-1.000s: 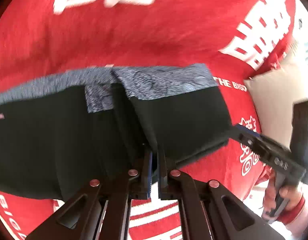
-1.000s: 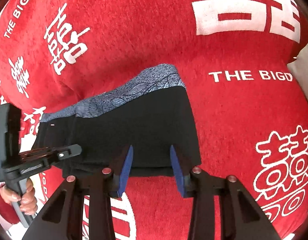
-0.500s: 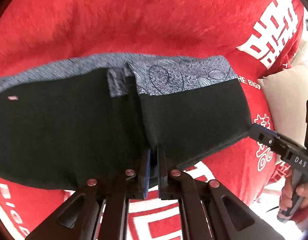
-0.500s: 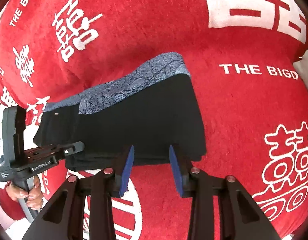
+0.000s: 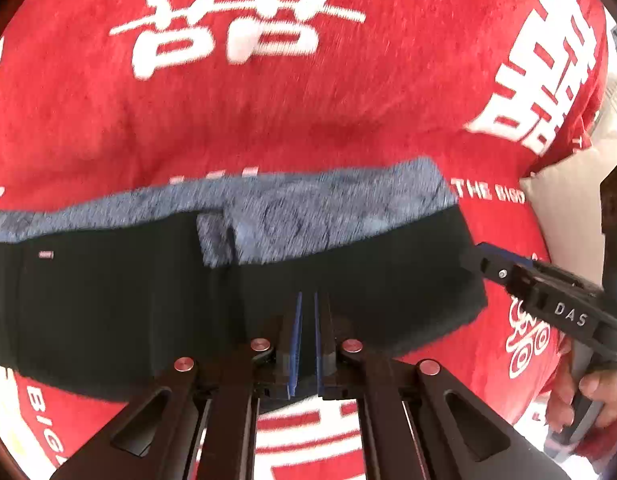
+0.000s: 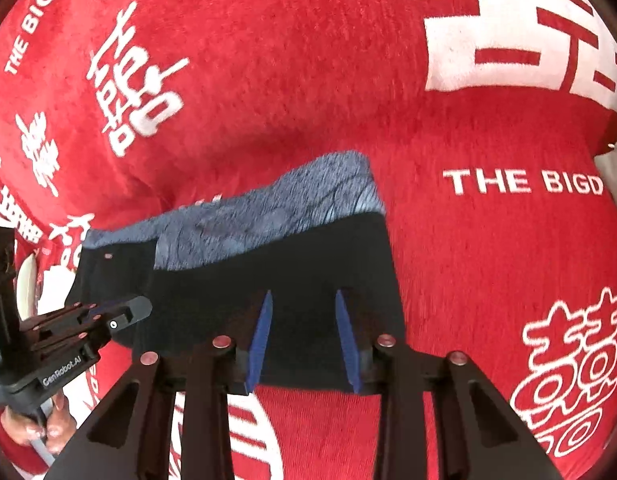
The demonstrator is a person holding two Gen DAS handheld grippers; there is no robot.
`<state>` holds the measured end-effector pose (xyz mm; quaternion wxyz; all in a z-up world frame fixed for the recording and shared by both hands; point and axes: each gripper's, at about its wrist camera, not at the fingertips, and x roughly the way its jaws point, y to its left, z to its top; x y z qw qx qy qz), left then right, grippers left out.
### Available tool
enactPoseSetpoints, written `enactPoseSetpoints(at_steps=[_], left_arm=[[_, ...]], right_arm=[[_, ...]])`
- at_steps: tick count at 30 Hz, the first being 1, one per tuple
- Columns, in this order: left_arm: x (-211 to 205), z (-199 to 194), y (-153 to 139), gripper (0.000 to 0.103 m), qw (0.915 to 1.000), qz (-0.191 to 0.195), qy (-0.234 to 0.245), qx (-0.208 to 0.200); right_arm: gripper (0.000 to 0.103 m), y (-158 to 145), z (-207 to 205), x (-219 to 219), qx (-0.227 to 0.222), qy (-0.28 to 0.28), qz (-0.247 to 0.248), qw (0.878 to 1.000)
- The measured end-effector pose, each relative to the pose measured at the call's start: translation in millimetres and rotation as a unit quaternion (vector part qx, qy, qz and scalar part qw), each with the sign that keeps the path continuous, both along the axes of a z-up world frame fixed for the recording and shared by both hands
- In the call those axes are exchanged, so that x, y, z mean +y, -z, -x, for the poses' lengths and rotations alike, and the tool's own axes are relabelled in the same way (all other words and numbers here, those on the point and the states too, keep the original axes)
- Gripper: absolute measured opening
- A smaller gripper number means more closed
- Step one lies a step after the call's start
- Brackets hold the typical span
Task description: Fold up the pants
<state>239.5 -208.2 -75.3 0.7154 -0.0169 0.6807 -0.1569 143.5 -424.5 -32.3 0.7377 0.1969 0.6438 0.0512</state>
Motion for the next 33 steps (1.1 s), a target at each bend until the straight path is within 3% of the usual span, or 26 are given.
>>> enactPoseSetpoints(at_steps=[2, 6, 8, 11, 12, 14, 15, 16, 17, 22, 24, 26, 33], left_arm=[[-7.4, -5.9, 10.5, 0.005, 0.9996, -0.027, 0.001, -0.004], [-1.3, -0.4, 48.9, 0.005, 0.9972, -0.066, -0.004, 0.035], [1.0, 5.0, 52.3, 0.005, 0.9976, -0.064, -0.005, 0.028], [-1.3, 9.0, 49.8, 0.006, 0.9973, -0.072, -0.001, 0.014], [-2.3, 8.6, 49.3, 0.015, 0.9973, -0.072, 0.0, 0.015], [-5.3, 10.0, 45.7, 0.052, 0.9984, -0.053, -0.003, 0.018], [-7.3, 10.0, 42.2, 0.096, 0.9976, -0.068, -0.006, 0.01], [-8.6, 10.5, 38.2, 0.103, 0.9968, -0.079, -0.01, -0.002], [-9.6, 11.6, 31.2, 0.103, 0.9965, -0.08, -0.012, -0.02], [-9.2, 14.1, 27.0, 0.103, 0.9958, -0.091, -0.012, -0.001], [-1.6, 16.0, 22.2, 0.103, 0.9947, -0.1, -0.023, 0.0], [5.9, 19.5, 15.1, 0.103, 0.9941, -0.103, -0.035, 0.0], [49.9, 44.5, -0.5, 0.103, 0.9907, -0.109, -0.079, 0.017]], right_arm=[[0.036, 3.6, -9.4, -1.3, -0.003, 0.004, -0.002, 1.0], [0.036, 23.4, -16.8, 10.1, 0.018, -0.011, -0.011, 1.0], [0.036, 41.6, -14.5, 22.5, 0.041, -0.031, -0.009, 0.999], [0.036, 47.2, -8.3, 39.9, 0.022, -0.073, 0.034, 0.997], [0.036, 45.0, -7.4, 41.6, 0.018, -0.077, 0.039, 0.996], [0.036, 40.7, -5.4, 40.5, 0.015, -0.074, 0.034, 0.997], [0.036, 38.5, -4.3, 38.7, 0.017, -0.069, 0.027, 0.997], [0.036, 36.3, -4.0, 36.7, 0.017, -0.066, 0.025, 0.997], [0.036, 32.4, -2.3, 35.2, 0.016, -0.065, 0.025, 0.997], [0.036, 20.5, 4.0, 37.6, 0.019, -0.072, 0.026, 0.997], [0.042, 15.2, 7.0, 39.9, 0.021, -0.078, 0.032, 0.996], [0.059, 9.1, 9.0, 43.1, 0.023, -0.087, 0.043, 0.995], [0.072, -9.1, 12.1, 63.5, 0.026, -0.12, 0.068, 0.99]])
